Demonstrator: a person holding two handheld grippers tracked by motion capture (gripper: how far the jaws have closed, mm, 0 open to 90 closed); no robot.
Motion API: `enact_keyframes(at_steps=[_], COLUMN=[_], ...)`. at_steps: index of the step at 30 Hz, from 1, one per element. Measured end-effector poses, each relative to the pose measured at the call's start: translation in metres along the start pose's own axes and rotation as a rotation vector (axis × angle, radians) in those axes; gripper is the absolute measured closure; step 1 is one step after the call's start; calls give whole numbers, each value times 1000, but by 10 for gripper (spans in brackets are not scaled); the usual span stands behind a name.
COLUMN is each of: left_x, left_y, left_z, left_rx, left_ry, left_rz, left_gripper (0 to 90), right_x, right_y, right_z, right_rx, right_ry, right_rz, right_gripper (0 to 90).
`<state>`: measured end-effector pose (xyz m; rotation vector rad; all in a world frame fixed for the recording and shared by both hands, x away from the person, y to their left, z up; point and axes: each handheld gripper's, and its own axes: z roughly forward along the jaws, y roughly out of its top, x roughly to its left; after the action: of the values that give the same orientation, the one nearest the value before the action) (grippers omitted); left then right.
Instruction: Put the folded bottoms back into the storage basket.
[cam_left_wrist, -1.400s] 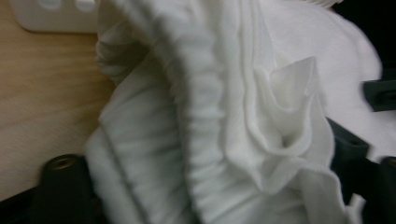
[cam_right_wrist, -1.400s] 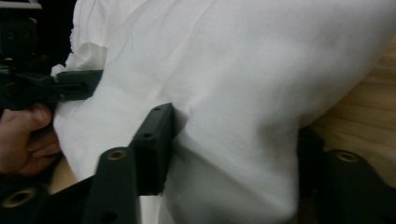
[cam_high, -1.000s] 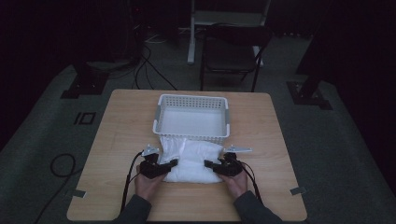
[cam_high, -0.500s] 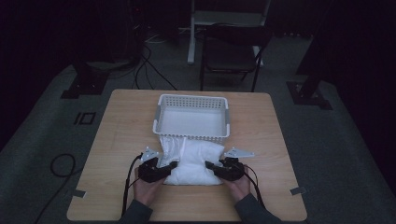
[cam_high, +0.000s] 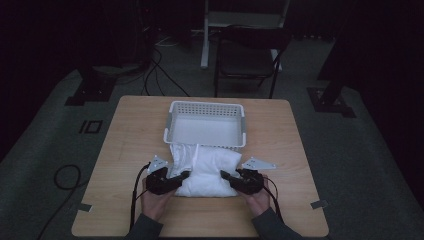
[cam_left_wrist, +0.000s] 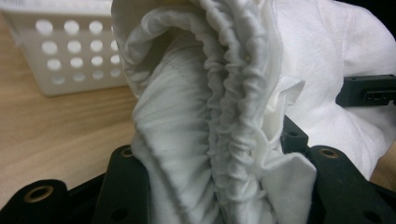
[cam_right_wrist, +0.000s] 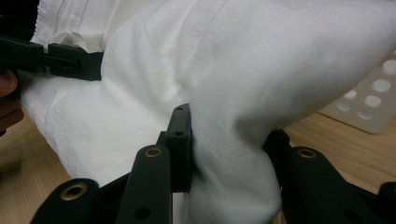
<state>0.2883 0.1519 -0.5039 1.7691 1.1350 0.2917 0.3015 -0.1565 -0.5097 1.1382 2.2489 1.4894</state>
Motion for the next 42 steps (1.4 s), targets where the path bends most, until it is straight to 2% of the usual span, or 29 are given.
enact_keyframes(at_steps=[6, 21, 42], left_x=[-4, -7, -5], left_y=[10, 39, 71], left_z=[-5, -21, -21], left_rx=[-18, -87, -117], left_ry=[0, 0, 3], left_rz=[25, 51, 79], left_gripper=[526, 525, 525], right_x=[2, 11, 7], right_y=[9, 45, 73], right_z=[-7, -19, -22], right_rx=[-18, -71, -117], right_ry=[-4, -30, -58], right_rz=[-13, -104, -128], right_gripper=[654, 654, 654])
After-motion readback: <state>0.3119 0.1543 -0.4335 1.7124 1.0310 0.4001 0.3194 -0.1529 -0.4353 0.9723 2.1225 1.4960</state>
